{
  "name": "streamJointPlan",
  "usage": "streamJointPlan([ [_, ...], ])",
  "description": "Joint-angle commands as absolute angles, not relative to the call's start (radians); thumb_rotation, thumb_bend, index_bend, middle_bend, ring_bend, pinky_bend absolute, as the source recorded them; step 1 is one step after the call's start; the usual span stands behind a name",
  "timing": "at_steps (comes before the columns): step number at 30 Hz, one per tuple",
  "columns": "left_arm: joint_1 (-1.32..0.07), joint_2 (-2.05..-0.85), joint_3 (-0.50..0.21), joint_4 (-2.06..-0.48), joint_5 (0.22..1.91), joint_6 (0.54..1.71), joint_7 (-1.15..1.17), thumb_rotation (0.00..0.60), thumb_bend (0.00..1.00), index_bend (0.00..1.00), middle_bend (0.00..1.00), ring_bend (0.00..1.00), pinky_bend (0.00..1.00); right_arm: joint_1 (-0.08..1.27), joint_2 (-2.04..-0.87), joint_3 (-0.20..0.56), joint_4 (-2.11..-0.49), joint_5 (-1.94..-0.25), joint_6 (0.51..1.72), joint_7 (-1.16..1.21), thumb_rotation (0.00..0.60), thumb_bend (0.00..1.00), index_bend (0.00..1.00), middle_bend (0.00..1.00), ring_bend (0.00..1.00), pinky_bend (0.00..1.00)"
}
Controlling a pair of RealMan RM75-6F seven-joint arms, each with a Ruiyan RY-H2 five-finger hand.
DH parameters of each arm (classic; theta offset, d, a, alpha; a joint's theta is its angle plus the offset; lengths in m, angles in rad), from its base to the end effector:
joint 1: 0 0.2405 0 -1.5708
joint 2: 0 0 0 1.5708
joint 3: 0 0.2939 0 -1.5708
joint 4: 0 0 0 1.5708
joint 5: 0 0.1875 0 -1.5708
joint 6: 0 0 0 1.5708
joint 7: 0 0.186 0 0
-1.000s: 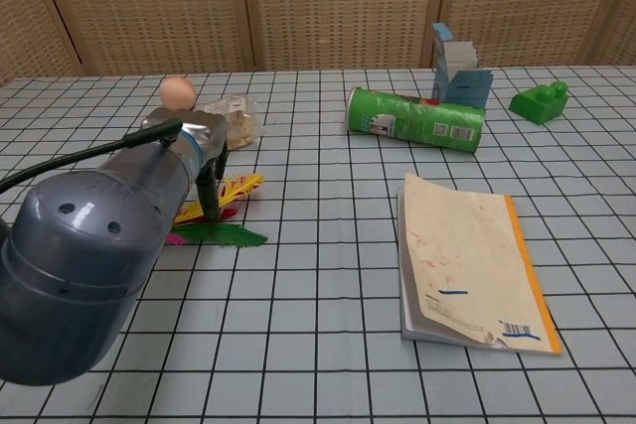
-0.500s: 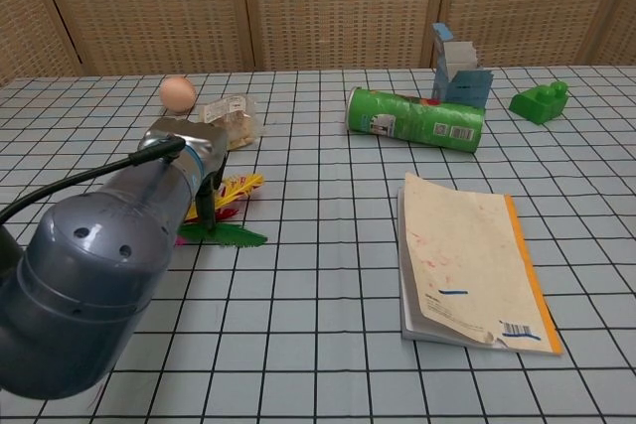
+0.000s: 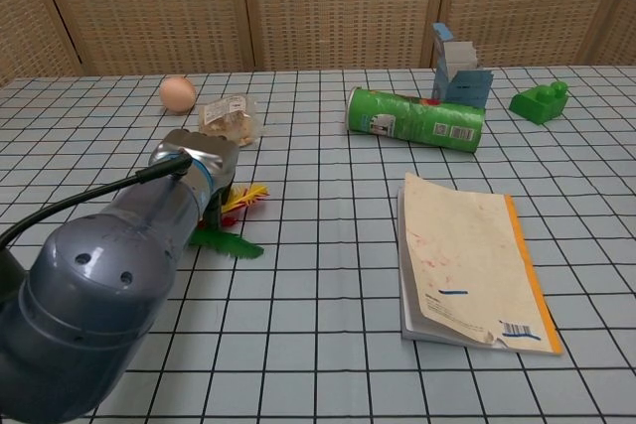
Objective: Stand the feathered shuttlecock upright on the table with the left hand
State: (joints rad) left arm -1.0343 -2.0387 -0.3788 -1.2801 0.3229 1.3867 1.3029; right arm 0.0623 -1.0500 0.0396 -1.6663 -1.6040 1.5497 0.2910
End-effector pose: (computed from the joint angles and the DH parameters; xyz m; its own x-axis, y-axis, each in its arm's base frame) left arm -0.1110 0.4097 -0.1113 0.7180 0.3565 0.5978 0.6466 -0.0235 -0.7625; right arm -0.3119 -0.2131 0.2163 0.1341 0.0154 0.9909 -0.9856 -0.1022 0.1350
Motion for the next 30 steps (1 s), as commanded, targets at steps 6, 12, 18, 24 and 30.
streamJointPlan([
  [6, -1.022, -2.029, -0.377, -1.305, 0.342, 1.384, 1.302, 0.600, 0.47, 0.60, 0.00, 0.00, 0.00, 0.061, -1.048, 0.041, -1.667, -1.603, 1.552, 0.296, 0.600, 0.06, 0.00, 0.00, 0.00, 0.02],
  [12, -1.017, -2.009, -0.382, -1.355, 0.371, 1.396, 1.296, 0.600, 0.48, 0.60, 0.00, 0.00, 0.00, 0.061, -1.048, 0.040, -1.669, -1.604, 1.551, 0.294, 0.600, 0.06, 0.00, 0.00, 0.00, 0.02],
  [18, -1.009, -1.971, -0.391, -1.441, 0.403, 1.419, 1.283, 0.600, 0.52, 0.60, 0.00, 0.00, 0.00, 0.060, -1.045, 0.040, -1.672, -1.609, 1.555, 0.293, 0.600, 0.06, 0.00, 0.00, 0.00, 0.02],
  [24, -0.992, -1.927, -0.393, -1.535, 0.441, 1.440, 1.248, 0.600, 0.52, 0.61, 0.00, 0.00, 0.00, 0.058, -1.044, 0.040, -1.673, -1.610, 1.560, 0.295, 0.600, 0.06, 0.00, 0.00, 0.00, 0.02],
  [30, -0.935, -1.864, -0.388, -1.650, 0.489, 1.439, 1.141, 0.600, 0.52, 0.61, 0.00, 0.00, 0.00, 0.058, -1.041, 0.041, -1.672, -1.610, 1.562, 0.300, 0.600, 0.06, 0.00, 0.00, 0.00, 0.02],
])
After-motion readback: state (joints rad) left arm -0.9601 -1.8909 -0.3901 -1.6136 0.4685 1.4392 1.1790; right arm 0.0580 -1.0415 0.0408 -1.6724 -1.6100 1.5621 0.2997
